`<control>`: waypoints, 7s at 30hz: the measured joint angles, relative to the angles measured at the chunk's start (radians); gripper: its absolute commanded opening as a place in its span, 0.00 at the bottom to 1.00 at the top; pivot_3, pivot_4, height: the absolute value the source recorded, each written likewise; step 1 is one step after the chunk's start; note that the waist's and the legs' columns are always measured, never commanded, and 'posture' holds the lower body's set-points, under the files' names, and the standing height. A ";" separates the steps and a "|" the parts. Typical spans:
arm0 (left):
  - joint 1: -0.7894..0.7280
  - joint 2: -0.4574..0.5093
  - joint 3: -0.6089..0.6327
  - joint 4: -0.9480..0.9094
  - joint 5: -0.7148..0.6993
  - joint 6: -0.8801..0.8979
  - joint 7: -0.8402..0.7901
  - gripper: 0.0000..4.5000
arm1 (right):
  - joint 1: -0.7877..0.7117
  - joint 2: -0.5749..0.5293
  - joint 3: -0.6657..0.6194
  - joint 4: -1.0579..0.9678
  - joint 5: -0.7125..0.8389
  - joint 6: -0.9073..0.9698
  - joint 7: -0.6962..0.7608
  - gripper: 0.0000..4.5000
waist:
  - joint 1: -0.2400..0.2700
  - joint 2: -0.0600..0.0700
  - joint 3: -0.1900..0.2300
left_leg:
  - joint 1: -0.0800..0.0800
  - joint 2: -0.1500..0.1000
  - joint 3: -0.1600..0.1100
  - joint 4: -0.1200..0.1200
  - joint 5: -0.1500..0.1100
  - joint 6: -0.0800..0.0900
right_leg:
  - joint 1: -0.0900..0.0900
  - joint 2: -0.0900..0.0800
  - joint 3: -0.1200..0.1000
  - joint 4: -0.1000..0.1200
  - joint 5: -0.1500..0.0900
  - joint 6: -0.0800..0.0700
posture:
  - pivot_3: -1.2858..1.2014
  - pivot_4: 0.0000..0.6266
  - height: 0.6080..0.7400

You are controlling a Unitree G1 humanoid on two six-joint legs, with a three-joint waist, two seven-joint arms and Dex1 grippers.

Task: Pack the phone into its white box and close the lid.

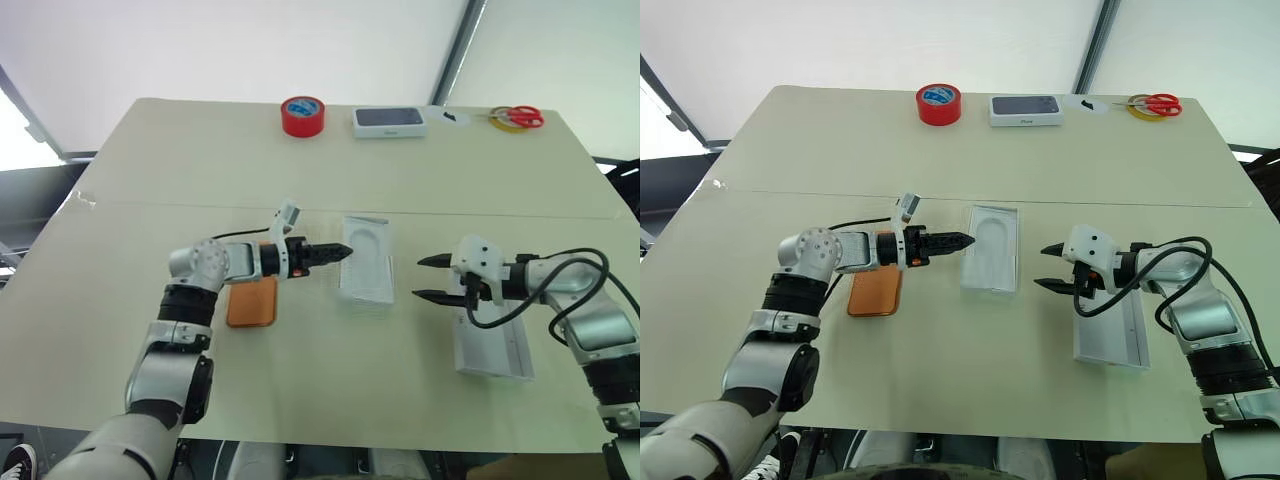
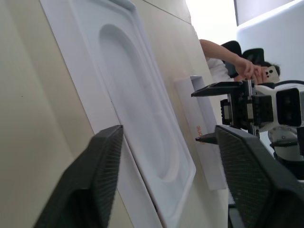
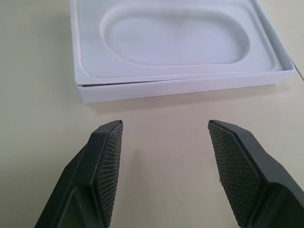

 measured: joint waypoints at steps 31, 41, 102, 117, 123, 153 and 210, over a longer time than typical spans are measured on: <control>0.608 0.231 0.157 -0.680 0.192 -0.570 0.004 0.72 | -0.277 0.274 0.254 0.232 -0.293 -0.103 -0.238 0.01 | -0.024 -0.001 0.001 | -0.001 0.000 0.000 -0.002 -0.001 0.001 | -0.003 -0.004 0.000 0.000 0.000 0.000 | 0.52 0.24 0.92; 0.606 0.233 0.160 -0.681 0.180 -0.570 0.023 0.72 | -0.232 0.273 0.263 0.163 -0.258 -0.133 -0.138 0.01 | -0.023 -0.001 0.001 | -0.001 0.000 0.000 -0.003 -0.001 0.001 | -0.003 -0.003 0.000 0.000 0.000 0.000 | 0.52 0.24 0.92; 0.492 0.220 0.324 -0.480 -0.143 0.070 0.202 0.72 | -0.427 0.587 0.445 0.294 -0.383 0.043 -0.149 0.01 | -0.004 0.004 -0.007 | 0.002 -0.008 -0.001 -0.003 -0.001 0.001 | -0.006 -0.010 0.000 0.007 0.000 -0.001 | 0.52 0.24 0.92; 0.328 0.155 0.314 -0.474 -0.104 0.294 0.315 0.72 | -0.418 0.609 0.435 0.283 -0.394 0.051 -0.154 0.01 | -0.006 0.003 -0.008 | 0.002 -0.008 -0.001 -0.003 -0.001 0.001 | -0.003 -0.010 0.000 0.007 0.000 -0.001 | 0.52 0.24 0.92; 0.359 0.101 0.310 -0.505 -0.124 0.308 0.273 0.72 | -0.418 0.620 0.437 0.283 -0.394 0.050 -0.157 0.01 | -0.024 0.003 -0.007 | 0.000 -0.007 -0.001 -0.003 -0.001 0.001 | -0.004 -0.008 0.000 0.007 0.000 0.000 | 0.52 0.24 0.92; 0.476 0.022 0.477 -0.457 -0.283 0.242 0.324 0.35 | -0.418 0.625 0.439 0.283 -0.393 0.039 -0.159 0.00 | -0.032 -0.001 -0.004 | -0.001 -0.004 0.000 -0.004 -0.001 0.000 | -0.008 -0.007 0.000 0.006 0.000 -0.001 | 0.52 0.24 0.92; 0.499 0.176 0.314 -0.472 -0.429 0.099 0.128 0.00 | -0.032 0.128 0.248 -0.161 -0.137 -0.106 0.099 0.04 | -0.024 -0.004 0.000 | -0.002 -0.004 -0.001 -0.010 0.000 -0.001 | -0.006 -0.008 0.000 -0.004 0.000 -0.001 | 0.52 0.24 0.92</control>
